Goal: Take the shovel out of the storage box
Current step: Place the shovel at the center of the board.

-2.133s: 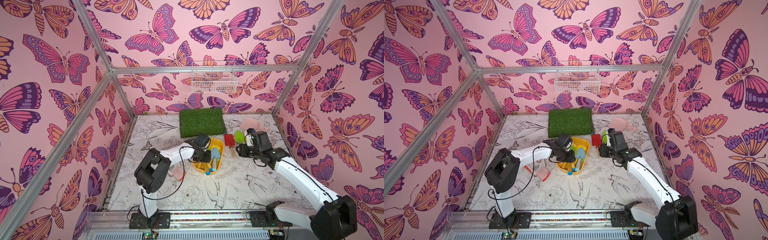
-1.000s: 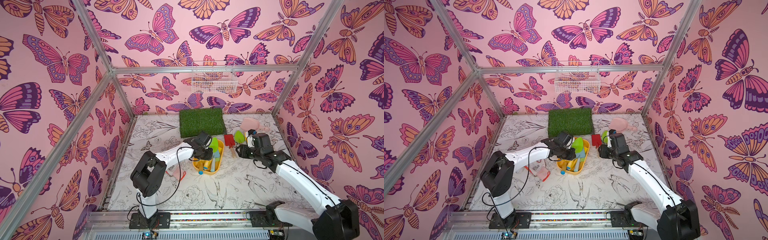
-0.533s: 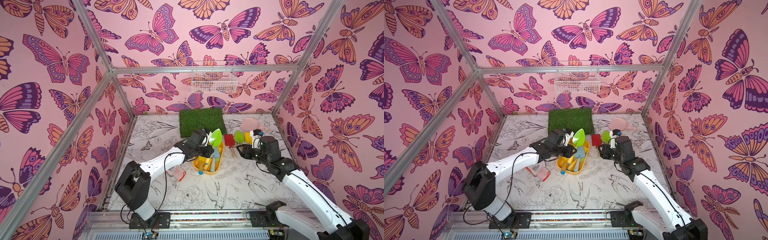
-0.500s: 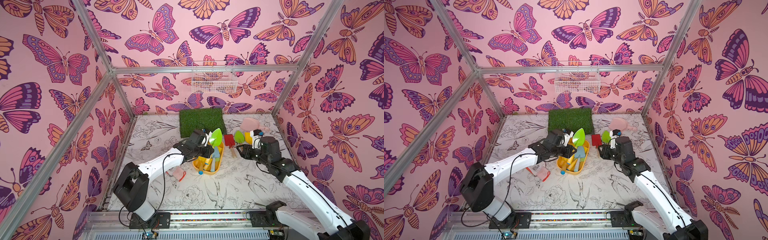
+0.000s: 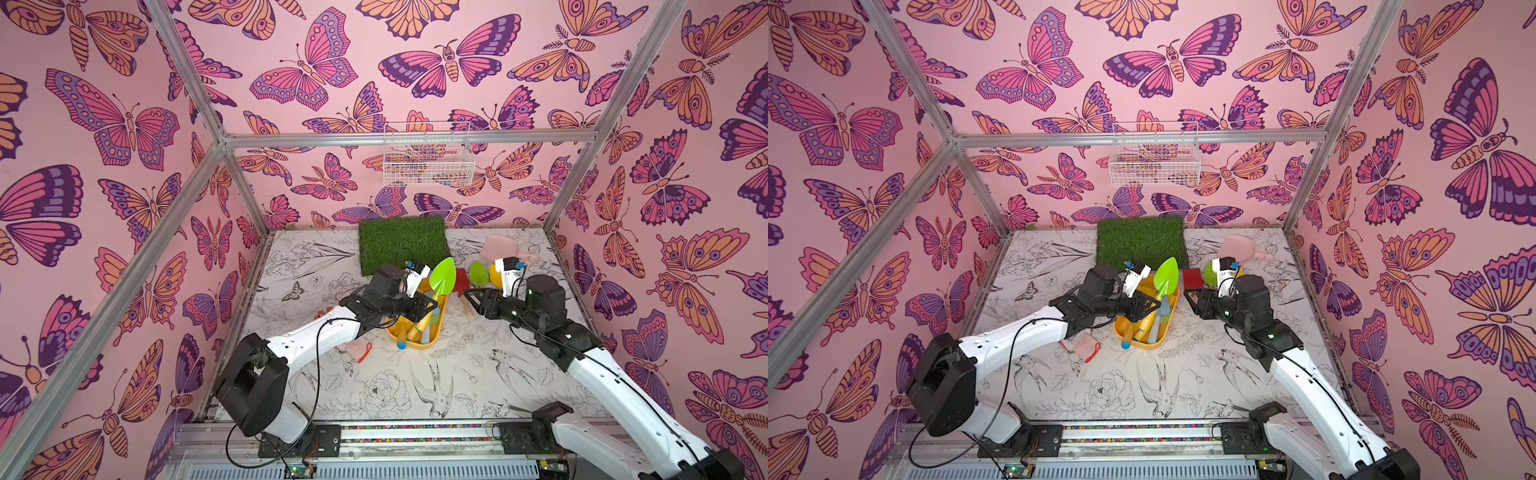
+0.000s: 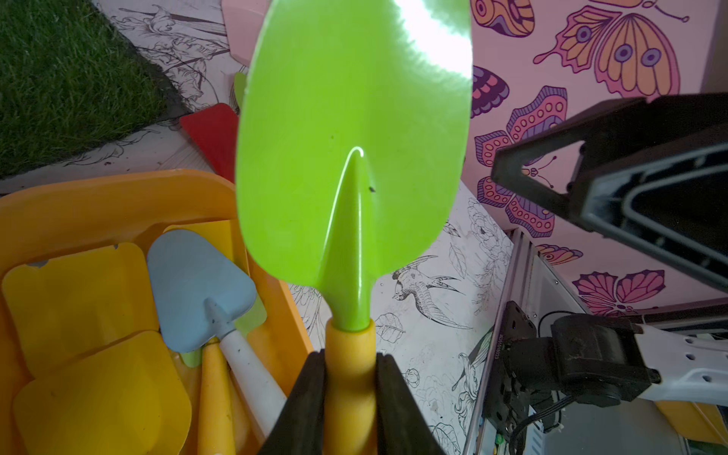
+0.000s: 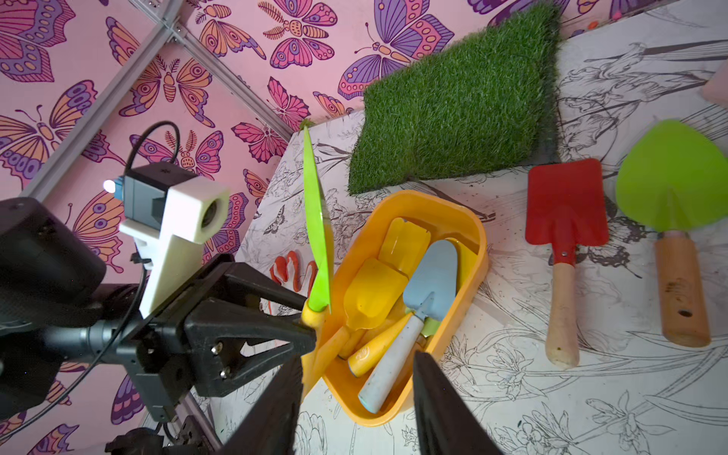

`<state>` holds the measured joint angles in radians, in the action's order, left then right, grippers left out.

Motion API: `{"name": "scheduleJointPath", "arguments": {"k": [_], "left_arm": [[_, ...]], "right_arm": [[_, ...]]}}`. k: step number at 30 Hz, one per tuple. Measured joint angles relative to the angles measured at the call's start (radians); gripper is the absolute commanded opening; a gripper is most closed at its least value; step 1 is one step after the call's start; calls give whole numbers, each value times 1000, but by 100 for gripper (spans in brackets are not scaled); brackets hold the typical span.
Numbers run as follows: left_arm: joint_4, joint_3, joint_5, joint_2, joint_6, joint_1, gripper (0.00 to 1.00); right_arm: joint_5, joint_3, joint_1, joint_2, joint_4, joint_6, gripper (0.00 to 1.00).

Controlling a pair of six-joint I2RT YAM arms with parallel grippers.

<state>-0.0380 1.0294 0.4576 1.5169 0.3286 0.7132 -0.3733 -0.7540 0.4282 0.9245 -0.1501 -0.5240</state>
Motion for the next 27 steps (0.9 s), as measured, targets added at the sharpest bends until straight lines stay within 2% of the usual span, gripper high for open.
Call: {"name": "scheduleJointPath", "arguments": {"k": [4, 15, 17, 19, 24, 26, 27], "left_arm": [[-29, 0, 34, 0, -4, 4, 0], [-53, 0, 81, 40, -6, 19, 0], [-54, 0, 90, 44, -7, 21, 0], [-61, 0, 101, 45, -7, 26, 0], [-77, 0, 137, 45, -11, 30, 0], [-84, 0, 151, 47, -12, 32, 0], [-88, 0, 156, 49, -13, 32, 0]], "right_arm": [[-4, 0, 2, 16, 10, 0, 44], [-16, 0, 29, 40, 14, 0, 41], [-16, 0, 33, 42, 18, 0, 37], [-10, -2, 37, 49, 23, 2, 27], [1, -16, 39, 75, 30, -1, 25], [6, -24, 39, 85, 34, 0, 21], [6, -25, 40, 86, 36, 0, 16]]}}
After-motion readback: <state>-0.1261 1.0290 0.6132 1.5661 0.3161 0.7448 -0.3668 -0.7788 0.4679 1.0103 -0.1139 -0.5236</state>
